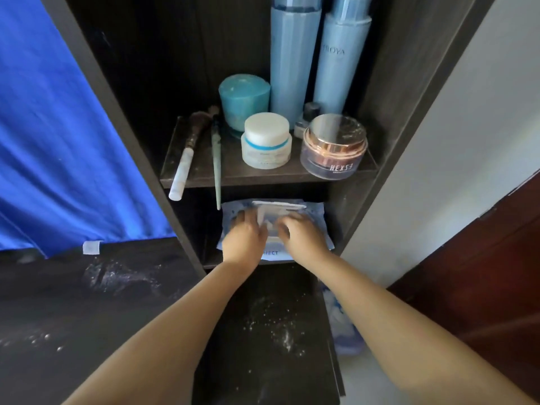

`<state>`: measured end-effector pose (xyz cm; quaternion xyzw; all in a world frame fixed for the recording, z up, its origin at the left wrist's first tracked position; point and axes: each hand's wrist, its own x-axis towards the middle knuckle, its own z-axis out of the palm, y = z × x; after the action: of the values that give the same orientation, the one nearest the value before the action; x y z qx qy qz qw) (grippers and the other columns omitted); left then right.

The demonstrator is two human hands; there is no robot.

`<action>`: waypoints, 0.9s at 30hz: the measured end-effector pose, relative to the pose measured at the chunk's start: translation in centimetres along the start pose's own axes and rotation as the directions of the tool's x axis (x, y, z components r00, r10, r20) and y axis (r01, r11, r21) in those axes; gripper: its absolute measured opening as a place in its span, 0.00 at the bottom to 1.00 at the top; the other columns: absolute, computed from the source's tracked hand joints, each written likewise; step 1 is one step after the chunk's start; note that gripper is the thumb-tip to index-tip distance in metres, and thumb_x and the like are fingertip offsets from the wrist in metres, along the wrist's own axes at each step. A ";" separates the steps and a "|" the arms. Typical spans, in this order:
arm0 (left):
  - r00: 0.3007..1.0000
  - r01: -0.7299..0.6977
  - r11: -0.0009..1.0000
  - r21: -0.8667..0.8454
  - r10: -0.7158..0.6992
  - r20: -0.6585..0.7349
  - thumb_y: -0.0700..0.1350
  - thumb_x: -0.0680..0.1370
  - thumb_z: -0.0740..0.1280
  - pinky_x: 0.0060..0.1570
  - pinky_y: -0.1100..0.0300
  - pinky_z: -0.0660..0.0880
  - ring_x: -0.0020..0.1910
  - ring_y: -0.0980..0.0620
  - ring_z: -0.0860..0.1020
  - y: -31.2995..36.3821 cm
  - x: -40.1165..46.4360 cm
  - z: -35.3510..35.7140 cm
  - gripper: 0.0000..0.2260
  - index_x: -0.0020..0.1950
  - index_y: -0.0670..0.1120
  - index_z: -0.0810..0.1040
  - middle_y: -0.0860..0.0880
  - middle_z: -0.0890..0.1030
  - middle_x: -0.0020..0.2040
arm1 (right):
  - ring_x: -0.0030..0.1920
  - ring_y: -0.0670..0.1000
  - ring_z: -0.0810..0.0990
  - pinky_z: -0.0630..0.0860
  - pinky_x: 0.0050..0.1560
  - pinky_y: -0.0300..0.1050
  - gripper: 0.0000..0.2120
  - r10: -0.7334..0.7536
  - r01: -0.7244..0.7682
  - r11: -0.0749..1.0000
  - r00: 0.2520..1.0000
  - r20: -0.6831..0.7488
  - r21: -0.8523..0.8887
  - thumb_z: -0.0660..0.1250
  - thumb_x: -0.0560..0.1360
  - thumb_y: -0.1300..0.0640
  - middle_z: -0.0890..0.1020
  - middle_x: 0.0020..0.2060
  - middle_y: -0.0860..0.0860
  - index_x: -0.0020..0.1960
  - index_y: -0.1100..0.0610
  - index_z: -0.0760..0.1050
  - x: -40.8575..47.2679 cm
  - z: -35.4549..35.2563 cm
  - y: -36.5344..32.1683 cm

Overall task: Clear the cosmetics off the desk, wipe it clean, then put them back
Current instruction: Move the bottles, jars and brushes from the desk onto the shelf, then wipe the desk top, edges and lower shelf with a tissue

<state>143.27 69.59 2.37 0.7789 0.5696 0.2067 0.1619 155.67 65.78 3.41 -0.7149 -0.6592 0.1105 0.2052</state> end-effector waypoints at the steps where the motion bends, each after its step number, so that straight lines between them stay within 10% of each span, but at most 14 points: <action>1: 1.000 0.021 0.999 -0.032 -0.021 -0.001 0.46 0.80 0.57 0.43 0.54 0.71 0.54 0.41 0.75 -0.3 0.4 0.0 0.15 0.62 0.39 0.69 0.39 0.75 0.57 | 0.55 0.56 0.75 0.72 0.52 0.49 0.10 -0.013 0.013 1.000 1.000 -0.009 -0.014 0.60 0.77 0.58 0.80 0.51 0.54 0.53 0.57 0.78 0.4 0.3 0.0; 9: 0.995 0.103 0.971 -0.217 -0.102 0.014 0.44 0.80 0.58 0.40 0.60 0.67 0.47 0.42 0.77 -1.1 0.3 -0.3 0.12 0.58 0.38 0.70 0.38 0.79 0.49 | 0.44 0.56 0.77 0.68 0.42 0.45 0.07 -0.037 0.038 0.999 0.999 -0.035 0.009 0.65 0.74 0.55 0.77 0.38 0.54 0.42 0.57 0.80 1.8 1.5 0.2; 19: 0.997 0.079 0.936 -0.342 -0.066 0.050 0.44 0.78 0.61 0.47 0.57 0.71 0.50 0.45 0.75 -0.5 -1.4 -2.8 0.09 0.55 0.40 0.72 0.43 0.76 0.50 | 0.47 0.50 0.81 0.74 0.49 0.44 0.06 0.247 -0.171 0.656 0.969 0.005 0.735 0.60 0.77 0.59 0.80 0.39 0.50 0.44 0.57 0.73 -1.8 -5.4 -2.1; 23: 0.996 -0.069 0.833 -0.549 0.086 0.005 0.48 0.77 0.63 0.58 0.59 0.70 0.59 0.54 0.72 0.0 -6.0 -6.2 0.18 0.65 0.46 0.68 0.51 0.72 0.60 | 0.39 0.39 0.80 0.75 0.38 0.29 0.09 0.155 -0.141 0.620 0.986 0.056 0.772 0.58 0.79 0.57 0.79 0.36 0.44 0.41 0.51 0.73 -3.8 -7.4 -4.4; 27: 0.943 0.238 0.589 -0.772 0.050 0.329 0.61 0.75 0.61 0.59 0.57 0.71 0.55 0.56 0.77 -0.9 -9.9 -9.3 0.21 0.59 0.48 0.73 0.51 0.79 0.55 | 0.39 0.46 0.77 0.75 0.37 0.29 0.07 0.069 -0.155 0.648 0.987 0.145 0.746 0.57 0.79 0.62 0.75 0.36 0.49 0.47 0.61 0.73 -5.7 -6.5 -8.0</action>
<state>135.15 60.57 8.61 0.6128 0.4221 0.3040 0.5949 150.66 59.56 12.03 -0.5976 -0.5180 0.4236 0.4418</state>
